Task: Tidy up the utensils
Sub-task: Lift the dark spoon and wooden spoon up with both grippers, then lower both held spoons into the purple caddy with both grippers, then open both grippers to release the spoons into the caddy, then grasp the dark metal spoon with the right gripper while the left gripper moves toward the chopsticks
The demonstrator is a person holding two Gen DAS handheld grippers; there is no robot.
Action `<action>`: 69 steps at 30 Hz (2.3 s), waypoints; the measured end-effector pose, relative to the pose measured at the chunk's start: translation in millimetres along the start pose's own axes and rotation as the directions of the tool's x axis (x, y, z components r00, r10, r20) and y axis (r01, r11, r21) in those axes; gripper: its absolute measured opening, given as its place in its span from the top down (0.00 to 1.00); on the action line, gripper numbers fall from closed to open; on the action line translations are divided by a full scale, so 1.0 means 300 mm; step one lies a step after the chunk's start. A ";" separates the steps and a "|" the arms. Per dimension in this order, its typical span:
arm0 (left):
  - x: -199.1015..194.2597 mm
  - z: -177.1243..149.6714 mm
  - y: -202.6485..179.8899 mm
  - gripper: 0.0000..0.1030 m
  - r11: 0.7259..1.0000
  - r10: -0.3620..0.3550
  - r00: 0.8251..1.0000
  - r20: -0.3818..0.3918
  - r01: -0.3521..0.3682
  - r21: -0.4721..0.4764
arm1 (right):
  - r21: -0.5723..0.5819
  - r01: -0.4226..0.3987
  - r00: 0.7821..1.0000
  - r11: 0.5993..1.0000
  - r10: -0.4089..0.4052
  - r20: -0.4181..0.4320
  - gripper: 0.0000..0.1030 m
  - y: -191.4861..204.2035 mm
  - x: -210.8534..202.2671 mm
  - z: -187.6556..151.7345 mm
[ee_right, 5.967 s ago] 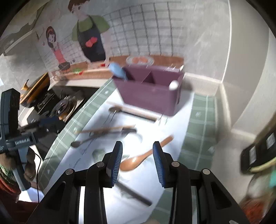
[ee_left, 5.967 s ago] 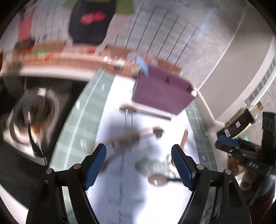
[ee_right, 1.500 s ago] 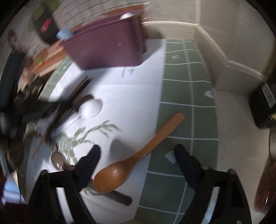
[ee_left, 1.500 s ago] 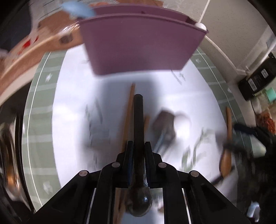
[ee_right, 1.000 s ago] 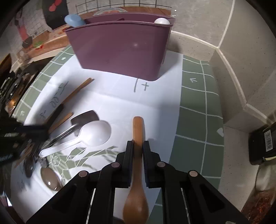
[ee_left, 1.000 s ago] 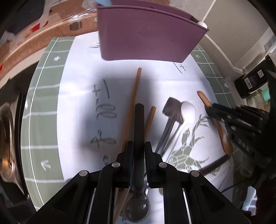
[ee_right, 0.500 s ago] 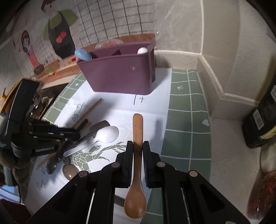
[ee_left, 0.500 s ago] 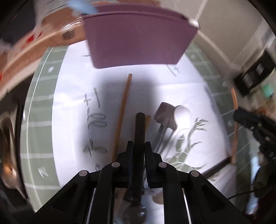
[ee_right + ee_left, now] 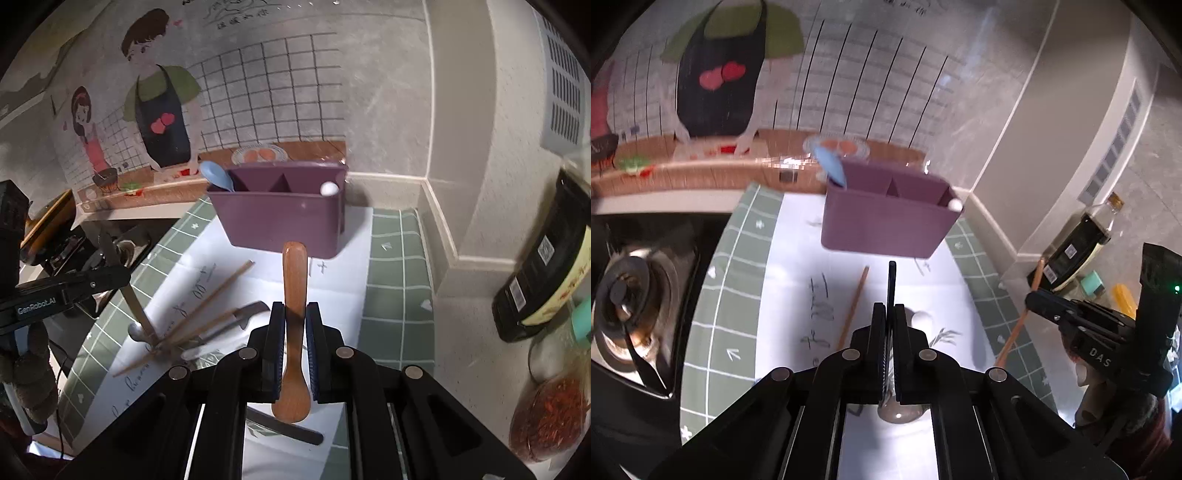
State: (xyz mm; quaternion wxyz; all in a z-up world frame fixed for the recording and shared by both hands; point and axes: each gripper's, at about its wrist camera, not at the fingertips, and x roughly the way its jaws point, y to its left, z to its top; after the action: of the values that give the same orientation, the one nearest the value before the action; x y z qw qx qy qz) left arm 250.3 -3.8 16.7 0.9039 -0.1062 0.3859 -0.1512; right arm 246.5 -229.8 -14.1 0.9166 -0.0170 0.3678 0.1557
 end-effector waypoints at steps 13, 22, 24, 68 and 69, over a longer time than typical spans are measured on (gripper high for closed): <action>-0.231 0.296 -0.123 0.97 0.992 -0.082 0.962 0.261 0.054 0.110 | -0.042 0.000 0.983 0.999 0.007 0.182 0.90 0.040 -0.172 0.275; -0.112 0.619 -0.127 0.97 0.991 -0.093 0.924 0.370 0.051 0.120 | 0.022 0.044 0.932 0.999 -0.049 0.359 0.89 -0.040 -0.167 0.626; -0.028 0.633 -0.106 0.97 0.993 -0.075 0.938 0.339 0.039 0.113 | 0.039 0.048 0.947 0.998 -0.058 0.316 0.89 -0.062 -0.053 0.642; -0.104 -0.249 0.175 0.35 0.988 0.126 0.990 -0.068 -0.131 -0.075 | -0.214 -0.293 0.873 0.932 0.170 -0.456 0.62 0.233 0.261 -0.174; -0.112 -0.265 0.184 0.35 0.987 0.130 0.989 -0.072 -0.136 -0.082 | -0.254 -0.292 0.872 0.922 0.148 -0.467 0.62 0.257 0.276 -0.185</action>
State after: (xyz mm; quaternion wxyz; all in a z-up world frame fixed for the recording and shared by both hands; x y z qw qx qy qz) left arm 180.7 53.5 -32.0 0.8932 -0.1141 0.4281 -0.0769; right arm 242.8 -141.9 -104.2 0.7710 -0.1558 0.5345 0.3094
